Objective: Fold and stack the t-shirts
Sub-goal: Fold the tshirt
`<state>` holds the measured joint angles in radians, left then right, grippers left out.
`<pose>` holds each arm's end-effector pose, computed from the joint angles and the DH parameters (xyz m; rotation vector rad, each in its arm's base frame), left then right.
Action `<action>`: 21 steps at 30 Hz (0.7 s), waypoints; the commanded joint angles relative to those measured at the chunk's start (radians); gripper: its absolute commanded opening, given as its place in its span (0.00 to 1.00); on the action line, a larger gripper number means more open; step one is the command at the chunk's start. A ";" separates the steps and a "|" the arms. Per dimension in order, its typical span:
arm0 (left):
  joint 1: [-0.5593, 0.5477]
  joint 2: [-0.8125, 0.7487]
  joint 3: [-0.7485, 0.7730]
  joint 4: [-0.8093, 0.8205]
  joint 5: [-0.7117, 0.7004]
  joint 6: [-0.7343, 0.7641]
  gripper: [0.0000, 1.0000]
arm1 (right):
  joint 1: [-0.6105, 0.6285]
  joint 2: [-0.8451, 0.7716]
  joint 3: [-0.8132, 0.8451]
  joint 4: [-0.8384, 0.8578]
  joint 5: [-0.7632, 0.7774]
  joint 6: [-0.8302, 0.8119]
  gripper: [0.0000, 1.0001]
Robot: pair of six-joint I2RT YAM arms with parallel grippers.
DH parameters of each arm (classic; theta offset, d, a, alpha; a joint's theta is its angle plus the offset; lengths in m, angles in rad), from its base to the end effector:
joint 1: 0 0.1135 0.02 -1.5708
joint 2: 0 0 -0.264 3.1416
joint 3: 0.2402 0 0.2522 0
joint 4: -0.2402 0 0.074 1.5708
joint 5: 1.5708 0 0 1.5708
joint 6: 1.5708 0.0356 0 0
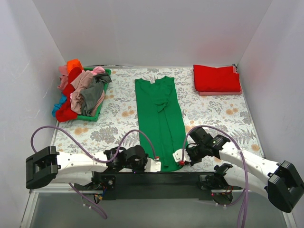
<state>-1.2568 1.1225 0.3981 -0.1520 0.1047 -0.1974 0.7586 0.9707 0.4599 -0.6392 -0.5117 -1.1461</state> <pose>0.0579 -0.1902 0.1499 1.3539 2.2150 -0.7259 0.1018 0.1205 0.1681 -2.1869 1.3791 0.5565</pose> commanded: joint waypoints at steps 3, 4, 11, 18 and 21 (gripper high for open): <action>0.002 -0.062 0.002 -0.014 0.004 0.012 0.00 | -0.004 -0.017 0.104 -0.074 -0.036 0.028 0.01; 0.002 -0.069 0.007 -0.023 0.009 0.010 0.00 | -0.004 -0.017 0.114 -0.083 -0.037 0.029 0.01; 0.003 -0.124 0.038 -0.075 0.052 -0.011 0.00 | -0.016 0.003 0.209 -0.120 -0.004 0.046 0.01; 0.066 -0.170 0.035 -0.058 0.075 -0.013 0.00 | -0.059 0.039 0.255 -0.125 0.045 0.010 0.01; 0.121 -0.193 0.036 -0.037 0.095 -0.011 0.00 | -0.074 0.056 0.264 -0.137 0.045 -0.024 0.01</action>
<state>-1.1839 0.9710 0.4049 -0.2138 0.1654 -0.2070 0.6983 1.0122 0.6811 -0.7410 -0.4747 -1.1320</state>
